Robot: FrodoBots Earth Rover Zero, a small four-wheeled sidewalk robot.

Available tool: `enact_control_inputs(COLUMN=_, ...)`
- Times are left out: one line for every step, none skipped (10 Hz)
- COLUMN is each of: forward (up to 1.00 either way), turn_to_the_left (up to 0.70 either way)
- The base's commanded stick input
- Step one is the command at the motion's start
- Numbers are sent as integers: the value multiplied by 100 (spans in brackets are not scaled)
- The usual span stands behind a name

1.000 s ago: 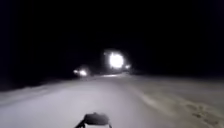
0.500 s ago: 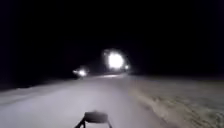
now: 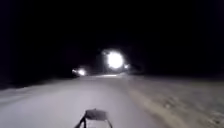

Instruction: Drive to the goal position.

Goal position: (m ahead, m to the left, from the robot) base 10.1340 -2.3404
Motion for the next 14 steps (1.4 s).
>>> enact_control_inputs(forward=100, turn_to_the_left=0)
enact_control_inputs(forward=100, turn_to_the_left=0)
enact_control_inputs(forward=100, turn_to_the_left=0)
enact_control_inputs(forward=100, turn_to_the_left=0)
enact_control_inputs(forward=100, turn_to_the_left=0)
enact_control_inputs(forward=100, turn_to_the_left=0)
enact_control_inputs(forward=100, turn_to_the_left=0)
enact_control_inputs(forward=100, turn_to_the_left=0)
enact_control_inputs(forward=100, turn_to_the_left=3)
enact_control_inputs(forward=100, turn_to_the_left=27)
enact_control_inputs(forward=100, turn_to_the_left=40)
enact_control_inputs(forward=100, turn_to_the_left=40)
enact_control_inputs(forward=100, turn_to_the_left=40)
enact_control_inputs(forward=100, turn_to_the_left=40)
